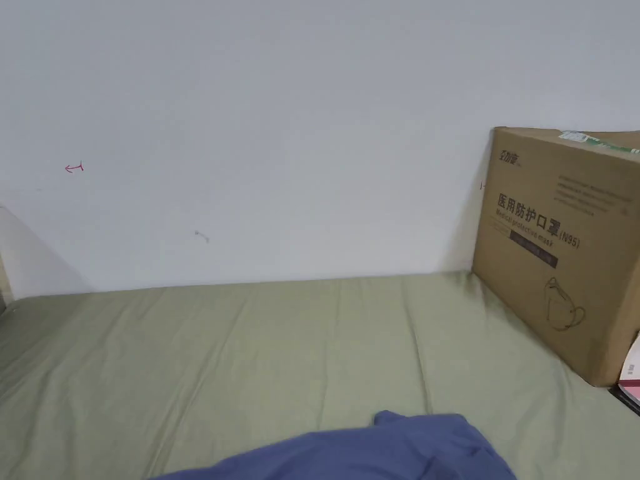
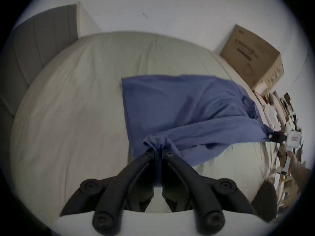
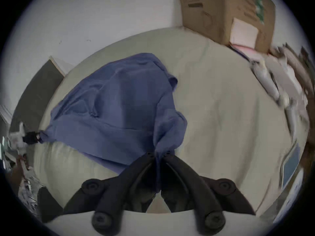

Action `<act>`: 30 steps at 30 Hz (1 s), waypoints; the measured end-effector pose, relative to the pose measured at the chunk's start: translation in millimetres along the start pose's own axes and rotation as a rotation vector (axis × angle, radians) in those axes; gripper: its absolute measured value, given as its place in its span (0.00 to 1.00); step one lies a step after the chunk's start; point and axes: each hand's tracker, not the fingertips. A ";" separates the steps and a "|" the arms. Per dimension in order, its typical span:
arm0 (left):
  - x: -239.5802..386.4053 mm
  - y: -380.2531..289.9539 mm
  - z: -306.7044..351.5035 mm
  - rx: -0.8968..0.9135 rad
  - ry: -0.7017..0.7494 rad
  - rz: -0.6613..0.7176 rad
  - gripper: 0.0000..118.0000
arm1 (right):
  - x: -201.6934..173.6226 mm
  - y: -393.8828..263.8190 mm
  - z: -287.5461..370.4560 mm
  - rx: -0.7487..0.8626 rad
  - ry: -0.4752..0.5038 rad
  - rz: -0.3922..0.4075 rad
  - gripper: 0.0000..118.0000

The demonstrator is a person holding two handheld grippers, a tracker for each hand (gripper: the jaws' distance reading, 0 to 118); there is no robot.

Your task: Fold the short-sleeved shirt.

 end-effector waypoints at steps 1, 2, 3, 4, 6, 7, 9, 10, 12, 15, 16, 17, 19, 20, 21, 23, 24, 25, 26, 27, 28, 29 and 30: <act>-0.9 -10.8 6.9 -0.019 -0.007 0.005 0.05 | 8.3 -10.2 9.7 0.003 -0.010 -0.018 0.02; -0.1 -22.1 18.1 -0.028 -0.016 0.000 0.05 | 17.2 -19.1 19.0 -0.015 -0.006 -0.046 0.02; 0.0 -28.8 25.6 -0.035 -0.030 -0.009 0.05 | 21.7 -27.6 29.1 -0.029 0.003 -0.066 0.02; 0.4 -35.2 33.3 -0.048 -0.046 -0.017 0.05 | 27.6 -33.7 37.2 -0.041 0.014 -0.079 0.02; 4.8 -46.0 48.4 -0.057 -0.055 -0.030 0.05 | 32.8 -37.9 49.2 -0.082 0.022 -0.060 0.02; 5.9 -49.1 53.4 -0.069 -0.058 -0.042 0.05 | 30.9 -41.3 55.6 -0.092 0.014 -0.033 0.02; 6.4 -53.0 60.9 -0.090 -0.060 -0.046 0.05 | 28.6 -43.0 64.0 -0.122 -0.011 0.018 0.02; 8.5 -56.4 64.2 -0.100 -0.064 -0.044 0.05 | 26.7 -43.2 66.6 -0.141 -0.022 0.026 0.02; 7.9 -58.4 69.8 -0.111 -0.067 -0.040 0.05 | 20.1 -45.5 71.5 -0.172 -0.042 0.022 0.02; 9.6 -61.6 77.3 -0.132 -0.069 -0.023 0.06 | 16.6 -47.9 75.7 -0.191 -0.052 0.017 0.03; 9.1 -62.9 80.0 -0.129 -0.074 -0.015 0.10 | 14.7 -48.6 77.7 -0.187 -0.061 0.019 0.05; 9.1 -63.0 82.5 -0.128 -0.075 -0.009 0.27 | 13.2 -48.9 80.8 -0.166 -0.075 0.016 0.20; 10.3 -65.3 87.4 -0.123 -0.053 0.001 0.87 | 10.5 -48.1 88.5 -0.122 -0.139 -0.003 0.80; 9.3 -65.8 91.0 -0.120 -0.054 0.010 1.00 | 8.3 -47.7 93.4 -0.100 -0.151 -0.021 0.97; 9.1 -65.6 96.7 -0.103 -0.077 0.034 0.99 | 5.1 -46.3 100.6 -0.062 -0.143 -0.041 0.97; 8.8 -60.5 111.4 -0.053 -0.131 0.104 0.98 | -4.7 -36.4 115.4 -0.010 -0.071 -0.049 0.97; 10.5 -56.0 119.5 -0.029 -0.143 0.125 0.98 | -12.9 -31.3 122.6 0.015 -0.046 -0.042 0.97; 13.8 -50.7 129.8 0.025 -0.146 0.130 0.98 | -22.8 -26.2 131.1 0.060 -0.030 -0.026 0.97; 20.9 -43.3 142.4 0.095 -0.148 0.137 0.98 | -35.4 -20.4 140.9 0.124 -0.019 -0.002 0.97; 26.9 -38.0 153.4 0.141 -0.151 0.145 0.98 | -47.7 -14.2 149.6 0.177 -0.011 0.020 0.97; 34.1 -31.7 166.3 0.229 -0.150 0.161 0.98 | -61.1 -8.8 159.0 0.241 0.002 0.040 0.97; 42.1 -27.3 178.3 0.310 -0.140 0.173 0.98 | -74.5 -4.2 167.8 0.304 0.023 0.053 0.97; 51.0 -22.9 188.3 0.378 -0.132 0.185 0.96 | -86.2 -0.9 175.2 0.357 0.055 0.062 0.95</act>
